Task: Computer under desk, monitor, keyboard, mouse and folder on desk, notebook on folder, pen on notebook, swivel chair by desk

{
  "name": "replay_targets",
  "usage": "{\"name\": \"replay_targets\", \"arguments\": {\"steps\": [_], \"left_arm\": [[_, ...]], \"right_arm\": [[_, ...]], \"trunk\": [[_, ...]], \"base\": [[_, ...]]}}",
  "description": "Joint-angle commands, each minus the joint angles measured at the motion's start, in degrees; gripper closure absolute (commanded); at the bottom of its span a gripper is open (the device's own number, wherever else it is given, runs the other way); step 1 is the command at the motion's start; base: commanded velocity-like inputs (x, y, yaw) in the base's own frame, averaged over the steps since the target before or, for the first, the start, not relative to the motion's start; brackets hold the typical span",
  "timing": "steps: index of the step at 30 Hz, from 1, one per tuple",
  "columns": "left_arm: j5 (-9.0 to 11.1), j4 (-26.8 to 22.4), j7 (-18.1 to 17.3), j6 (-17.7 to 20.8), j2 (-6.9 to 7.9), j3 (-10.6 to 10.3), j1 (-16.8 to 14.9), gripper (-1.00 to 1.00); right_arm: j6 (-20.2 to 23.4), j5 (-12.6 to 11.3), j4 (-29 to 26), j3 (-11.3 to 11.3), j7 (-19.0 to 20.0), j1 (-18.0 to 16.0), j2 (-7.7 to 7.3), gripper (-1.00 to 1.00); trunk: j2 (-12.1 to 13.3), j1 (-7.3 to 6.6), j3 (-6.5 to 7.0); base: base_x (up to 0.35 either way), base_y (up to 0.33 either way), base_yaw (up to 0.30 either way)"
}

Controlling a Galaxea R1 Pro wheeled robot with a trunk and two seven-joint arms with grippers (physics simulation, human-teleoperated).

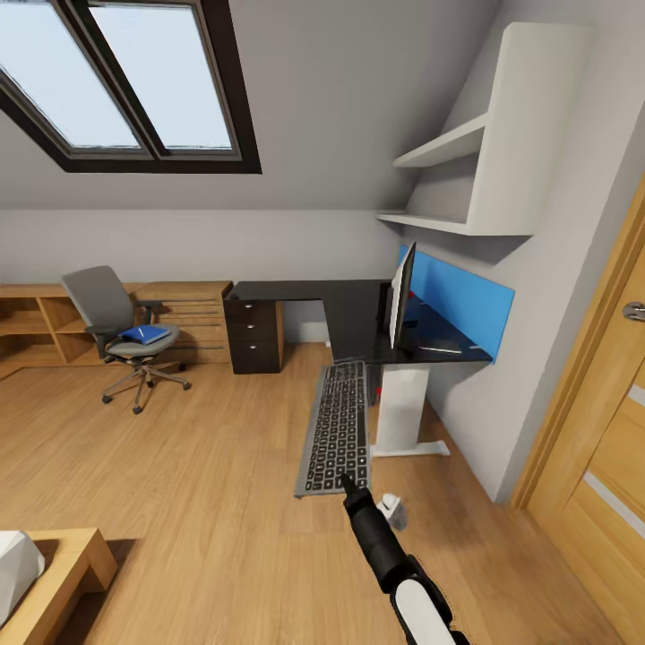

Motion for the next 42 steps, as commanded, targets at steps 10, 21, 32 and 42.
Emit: {"name": "replay_targets", "arguments": {"steps": [10,21,32,42], "left_arm": [[0.5,0.0,0.3,-0.3,0.03,-0.4,0.0,-1.0],[0.4,0.0,0.2,-0.4,0.03,-0.6,0.0,-1.0],[0.5,-26.7,0.3,12.6,-1.71,-4.1,0.0,-1.0],[1.6,-34.8,0.2,29.6,-1.55,-2.1,0.0,-1.0]], "right_arm": [[0.1,0.2,-0.2,0.5,-0.5,0.0,-0.18,1.0],[14.0,-2.5,-1.1,0.1,-0.1,-0.2,-0.98,1.0],[19.3,-10.8,3.8,-0.8,-0.5,-14.6,-0.97,1.0],[17.1,-11.1,9.1,-2.0,-0.2,-15.4,-0.6,1.0]], "trunk": [[0.0,0.0,-0.05],[0.0,0.0,-0.05],[0.0,0.0,-0.05],[0.0,0.0,-0.05]], "base": [[0.047,0.13,0.0],[0.238,0.213,0.0],[0.269,0.027,0.0],[0.329,0.036,0.0]]}}
